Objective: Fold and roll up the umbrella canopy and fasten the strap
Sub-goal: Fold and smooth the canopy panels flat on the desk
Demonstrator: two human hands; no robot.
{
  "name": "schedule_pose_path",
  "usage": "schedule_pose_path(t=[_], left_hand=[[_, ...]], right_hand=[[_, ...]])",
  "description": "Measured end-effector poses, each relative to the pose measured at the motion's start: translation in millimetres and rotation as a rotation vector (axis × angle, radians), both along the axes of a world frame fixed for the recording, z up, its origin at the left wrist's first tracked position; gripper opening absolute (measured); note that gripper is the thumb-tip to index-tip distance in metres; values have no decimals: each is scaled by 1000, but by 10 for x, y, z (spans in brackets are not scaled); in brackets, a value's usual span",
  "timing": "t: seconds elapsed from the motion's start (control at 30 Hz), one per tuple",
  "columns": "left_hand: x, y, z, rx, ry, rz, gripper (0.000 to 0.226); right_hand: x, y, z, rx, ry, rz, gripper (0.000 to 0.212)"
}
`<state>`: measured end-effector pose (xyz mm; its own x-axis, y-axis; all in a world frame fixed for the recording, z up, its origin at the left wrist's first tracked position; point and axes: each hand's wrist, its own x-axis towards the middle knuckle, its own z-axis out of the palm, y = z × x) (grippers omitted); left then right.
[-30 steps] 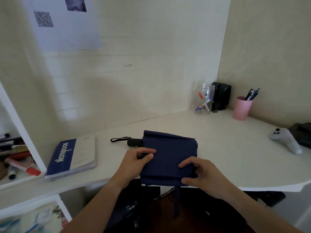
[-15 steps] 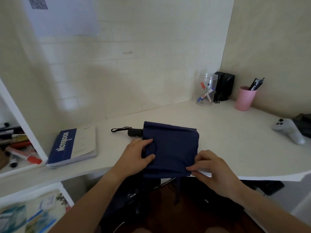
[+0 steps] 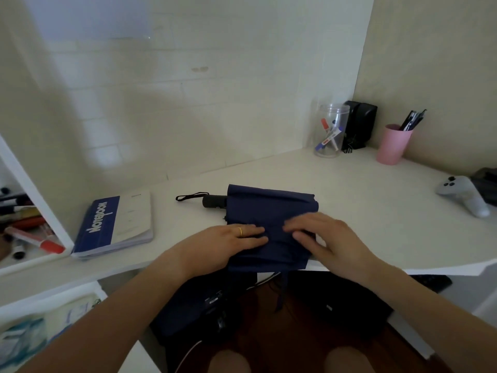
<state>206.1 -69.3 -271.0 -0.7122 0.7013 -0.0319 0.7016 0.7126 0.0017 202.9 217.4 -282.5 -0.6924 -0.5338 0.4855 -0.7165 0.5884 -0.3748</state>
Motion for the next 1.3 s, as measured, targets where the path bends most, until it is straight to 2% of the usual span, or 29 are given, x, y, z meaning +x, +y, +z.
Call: schedule_pose_path(t=[0.07,0.13,0.23,0.3,0.37,0.5,0.57,0.63,0.7,0.8,0.87,0.93,1.0,1.07,1.13,1.23,1.3], left_hand=[[-30,10,45,64,-39,17,88],[-80,-7,84,138,-129,66,78],[-182,-27,112,302,-228,146,45],[-250,20,118,437,-290,243,38],[-317,96,151,469,-278,290,39],[-397,278,321,371,-325,279,62],[-406,373,330,144,-150,268,50],[-340,381,228,12,-8,199,46],[-296,311,111,-6,-13,138,56],[-277,225,50,68,-48,110,59],[-273,220,4,143,-126,98,54],[-260,237,-70,299,-245,145,43],[-257,257,-88,417,-296,210,43],[-279,275,-112,362,-217,202,41],[-306,258,-184,260,-96,163,41],[-288,231,-304,211,-8,161,44],[-264,235,-356,214,33,151,44]], right_hand=[[-106,-62,-31,47,-124,-33,38],[-157,-30,-145,238,-205,-22,49],[-171,68,-226,442,-173,31,54],[-196,87,-184,491,-165,25,54],[-272,98,-131,527,-161,20,54],[-446,149,2,576,-208,-24,53],[-479,164,36,575,-219,-40,52],[-465,161,52,581,-174,-50,53],[-436,149,85,587,-161,-60,53],[-458,91,246,651,-172,-41,53],[-554,6,455,567,-247,-2,44],[-765,-65,643,197,-309,-71,24],[-1097,-93,765,-79,-383,-277,29],[-1396,-100,761,-96,-631,-419,41],[-1578,-121,675,11,-835,-462,41],[-1699,-176,611,33,-801,-423,16],[-1703,-198,635,-30,-762,-388,11]])
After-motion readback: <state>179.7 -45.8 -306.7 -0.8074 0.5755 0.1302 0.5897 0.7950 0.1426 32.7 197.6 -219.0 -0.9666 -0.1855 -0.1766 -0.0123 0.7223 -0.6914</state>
